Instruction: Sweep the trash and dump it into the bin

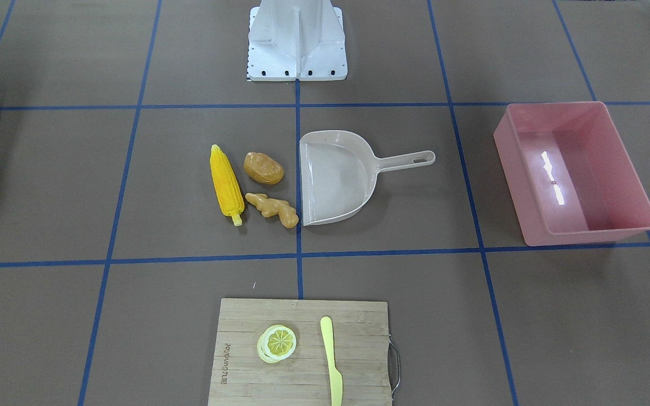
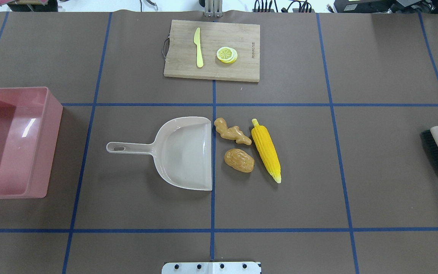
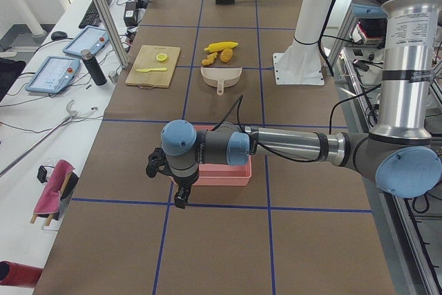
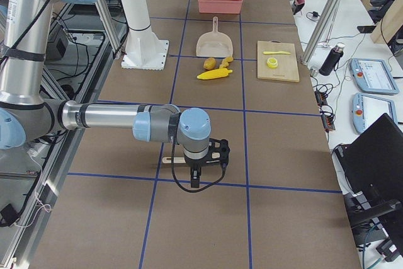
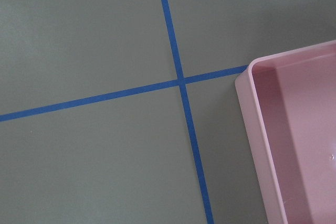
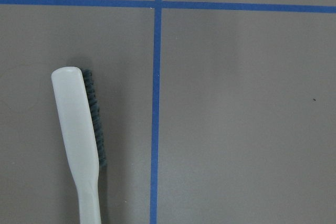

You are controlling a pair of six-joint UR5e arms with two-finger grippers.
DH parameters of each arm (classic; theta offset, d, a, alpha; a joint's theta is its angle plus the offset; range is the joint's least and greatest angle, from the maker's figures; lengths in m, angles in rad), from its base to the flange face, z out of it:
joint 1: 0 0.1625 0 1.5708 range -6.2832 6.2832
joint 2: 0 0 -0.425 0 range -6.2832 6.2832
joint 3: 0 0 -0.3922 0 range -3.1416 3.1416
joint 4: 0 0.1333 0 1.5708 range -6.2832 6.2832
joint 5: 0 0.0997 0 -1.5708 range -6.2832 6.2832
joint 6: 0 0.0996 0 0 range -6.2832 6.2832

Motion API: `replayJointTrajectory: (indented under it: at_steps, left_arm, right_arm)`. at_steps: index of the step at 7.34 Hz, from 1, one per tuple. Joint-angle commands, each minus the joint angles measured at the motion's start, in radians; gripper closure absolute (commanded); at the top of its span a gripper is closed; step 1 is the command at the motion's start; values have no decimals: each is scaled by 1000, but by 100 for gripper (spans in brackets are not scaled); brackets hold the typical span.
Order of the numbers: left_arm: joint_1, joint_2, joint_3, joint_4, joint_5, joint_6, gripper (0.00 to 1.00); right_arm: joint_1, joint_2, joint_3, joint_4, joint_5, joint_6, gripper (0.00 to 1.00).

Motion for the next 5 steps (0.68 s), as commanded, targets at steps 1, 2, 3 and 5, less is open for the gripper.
replayJointTrajectory:
  at_steps: [1,2,3,5]
  left_arm:
    - [1,17,1,-1,-2,-1,1]
    - [4,11,3,-1,3,-3,1]
    - [4,3,0,-4,-2,-4,1]
    - [4,3,-11,-7,-5,-3,1]
  right_arm:
    - [-30,-16,27,-1,32,62,0]
    - [-73,-18,39,-1,32,76,0]
    - [-107,-55,78,0,32,105,1]
    - [-190,-95,86,81,29,203,1]
